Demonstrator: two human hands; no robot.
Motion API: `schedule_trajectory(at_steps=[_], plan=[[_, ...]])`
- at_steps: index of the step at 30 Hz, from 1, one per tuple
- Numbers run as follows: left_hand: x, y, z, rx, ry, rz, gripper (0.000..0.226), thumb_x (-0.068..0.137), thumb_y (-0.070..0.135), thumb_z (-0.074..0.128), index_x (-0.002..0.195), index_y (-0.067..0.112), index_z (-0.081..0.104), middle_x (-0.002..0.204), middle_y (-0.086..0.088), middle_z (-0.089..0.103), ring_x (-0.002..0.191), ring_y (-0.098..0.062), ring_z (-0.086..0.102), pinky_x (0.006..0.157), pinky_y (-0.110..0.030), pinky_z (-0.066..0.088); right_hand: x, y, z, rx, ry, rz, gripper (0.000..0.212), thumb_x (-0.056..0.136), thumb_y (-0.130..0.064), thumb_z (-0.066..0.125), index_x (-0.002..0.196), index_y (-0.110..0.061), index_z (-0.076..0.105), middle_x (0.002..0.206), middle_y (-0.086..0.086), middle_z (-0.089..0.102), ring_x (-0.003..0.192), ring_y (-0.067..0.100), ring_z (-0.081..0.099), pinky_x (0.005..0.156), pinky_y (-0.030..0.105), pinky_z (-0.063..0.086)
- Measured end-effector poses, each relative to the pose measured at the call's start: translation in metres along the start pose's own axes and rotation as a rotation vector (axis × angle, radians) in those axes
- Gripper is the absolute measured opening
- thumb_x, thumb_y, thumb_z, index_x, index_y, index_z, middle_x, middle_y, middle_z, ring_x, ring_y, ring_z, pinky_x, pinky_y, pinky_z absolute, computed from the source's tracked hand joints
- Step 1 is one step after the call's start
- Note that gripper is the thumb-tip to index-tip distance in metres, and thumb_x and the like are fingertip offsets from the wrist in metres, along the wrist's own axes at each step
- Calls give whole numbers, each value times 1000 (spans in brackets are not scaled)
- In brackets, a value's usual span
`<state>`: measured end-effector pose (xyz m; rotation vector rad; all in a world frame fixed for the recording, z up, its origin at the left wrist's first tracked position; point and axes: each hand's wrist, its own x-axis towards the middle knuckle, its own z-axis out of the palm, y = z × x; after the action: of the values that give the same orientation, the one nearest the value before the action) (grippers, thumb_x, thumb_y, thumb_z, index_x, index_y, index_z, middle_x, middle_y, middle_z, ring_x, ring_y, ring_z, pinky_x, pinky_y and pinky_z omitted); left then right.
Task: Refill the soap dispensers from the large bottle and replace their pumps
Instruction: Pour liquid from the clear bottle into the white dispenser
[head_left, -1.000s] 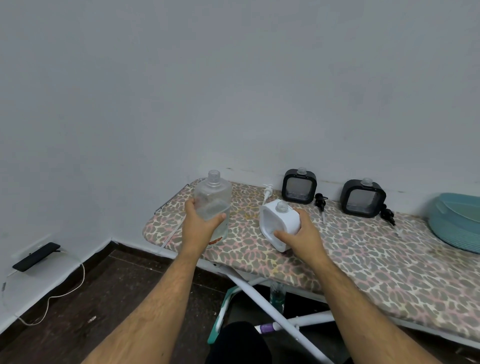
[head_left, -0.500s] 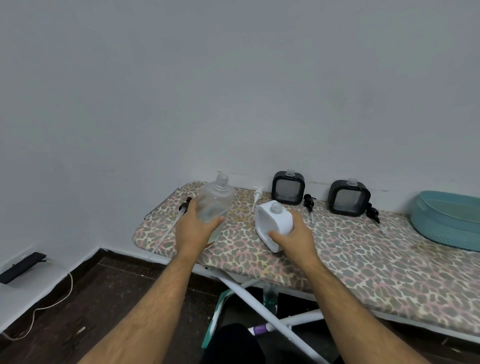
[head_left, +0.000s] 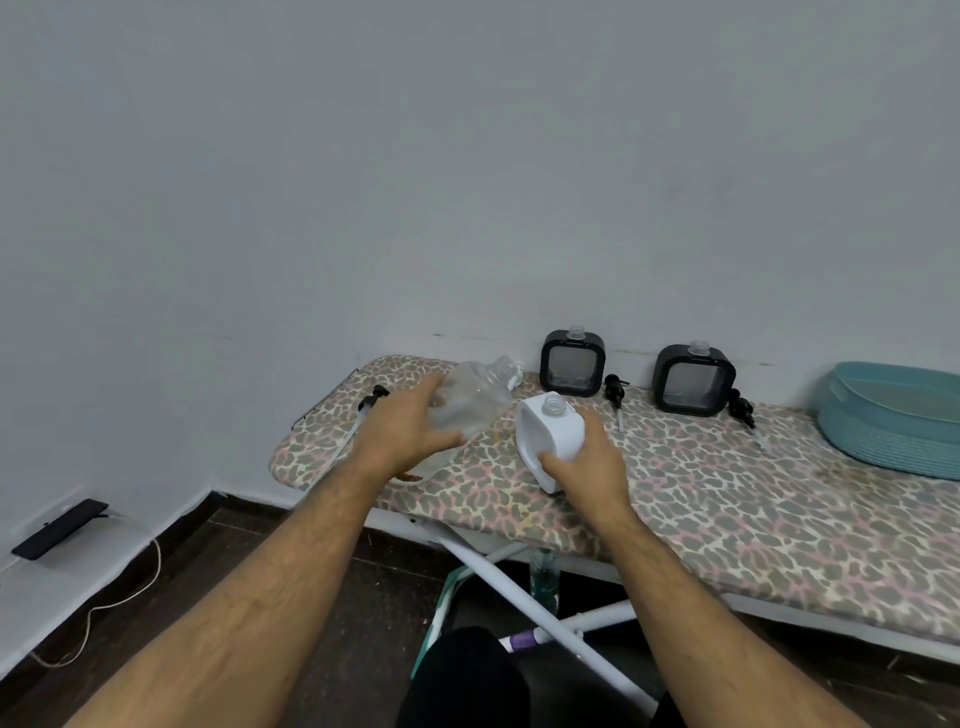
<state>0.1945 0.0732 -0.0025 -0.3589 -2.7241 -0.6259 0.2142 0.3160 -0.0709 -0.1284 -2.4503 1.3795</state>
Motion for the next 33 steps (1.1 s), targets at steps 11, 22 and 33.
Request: schedule_trajectory(at_steps=[11,22,33], plan=[[25,14,-23,88,-315,95,85,66,53,82,138,26,46,108,7,62,95,-14,60,86,-36,50,-1,-1,-4,-81,-30,-16,71,81,-27,73,142,-24,37,127,8,62,105,28,63,77,40,59],[42,22,-25,173,-418,95,72,65,51,83,127,31,51,96,13,58,81,-6,54,62,-22,35,-3,-3,-7,-97,-36,-37,68,82,-27,72,141,-25,38,125,7,63,102,27,64,75,43,61],[52,24,-25,225,-491,66,77,64,51,83,130,33,51,87,21,55,80,-2,53,66,-28,37,-2,-2,-5,-113,-36,-26,71,80,-29,73,142,-27,37,127,6,63,103,27,63,79,43,60]])
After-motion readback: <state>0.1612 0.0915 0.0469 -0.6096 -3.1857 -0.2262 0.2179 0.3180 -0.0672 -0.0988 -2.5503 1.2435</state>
